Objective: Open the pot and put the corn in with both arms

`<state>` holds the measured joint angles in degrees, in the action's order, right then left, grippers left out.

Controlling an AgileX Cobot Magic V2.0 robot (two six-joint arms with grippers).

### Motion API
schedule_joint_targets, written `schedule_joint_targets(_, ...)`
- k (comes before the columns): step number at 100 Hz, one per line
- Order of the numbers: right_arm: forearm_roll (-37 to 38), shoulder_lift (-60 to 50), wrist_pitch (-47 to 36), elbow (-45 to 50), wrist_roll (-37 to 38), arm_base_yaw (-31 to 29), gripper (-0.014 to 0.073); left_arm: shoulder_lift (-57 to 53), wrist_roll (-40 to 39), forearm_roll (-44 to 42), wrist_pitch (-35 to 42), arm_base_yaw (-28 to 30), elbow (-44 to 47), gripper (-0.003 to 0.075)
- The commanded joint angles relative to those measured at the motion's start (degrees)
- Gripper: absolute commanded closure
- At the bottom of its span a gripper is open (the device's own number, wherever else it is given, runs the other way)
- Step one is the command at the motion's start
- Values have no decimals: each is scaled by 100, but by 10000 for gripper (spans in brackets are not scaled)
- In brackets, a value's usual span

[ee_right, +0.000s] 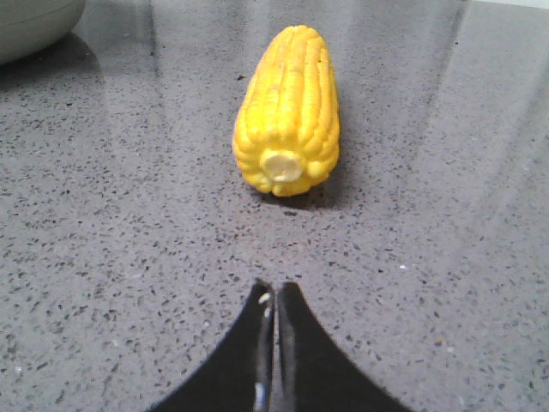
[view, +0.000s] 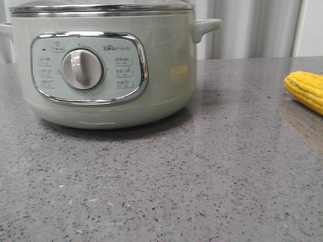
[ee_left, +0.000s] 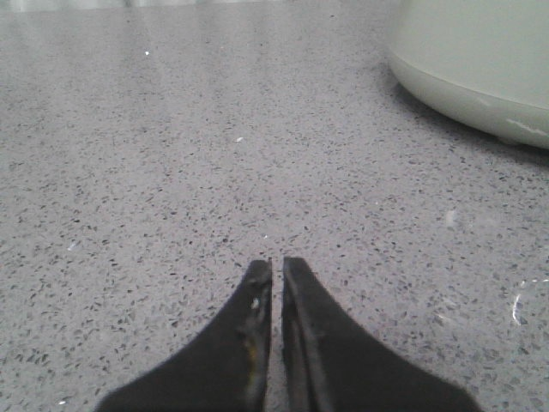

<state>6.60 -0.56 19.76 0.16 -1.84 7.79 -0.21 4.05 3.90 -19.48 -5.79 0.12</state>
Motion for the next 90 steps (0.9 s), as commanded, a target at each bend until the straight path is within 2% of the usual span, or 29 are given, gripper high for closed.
schedule_joint_targets(1,130,-116,-233,161,-35,-42,662,-161,-54,90,157,8,32,741)
schedule_joint_targets(20,241,-116,-777,161,-35,-42,662,-161,-54,-73,206,8,32,741)
schedule_joint_targets(35,241,-116,-1795,161,-35,-42,662,-161,-54,-85,555,8,32,741)
schedule_joint_targets(40,215,-116,-2077,161,-35,-42,662,-161,-100,286,724,8,32,741)
schedule_joint_targets(52,-211,-116,-2594,161,-12,-42,662,-161,-101,2256,933,8,32,741)
schedule_joint_targets(57,-403,-116,-2727,161,-13,-42,662,-161,-101,2714,944,8,32,741)
schedule_joint_targets(68,-660,-116,-2666,149,-13,-42,662,-161,-101,3347,1216,8,32,741)
schedule_joint_targets(90,-2589,-116,-2981,124,-13,-42,662,-161,-101,4139,2042,8,32,741)
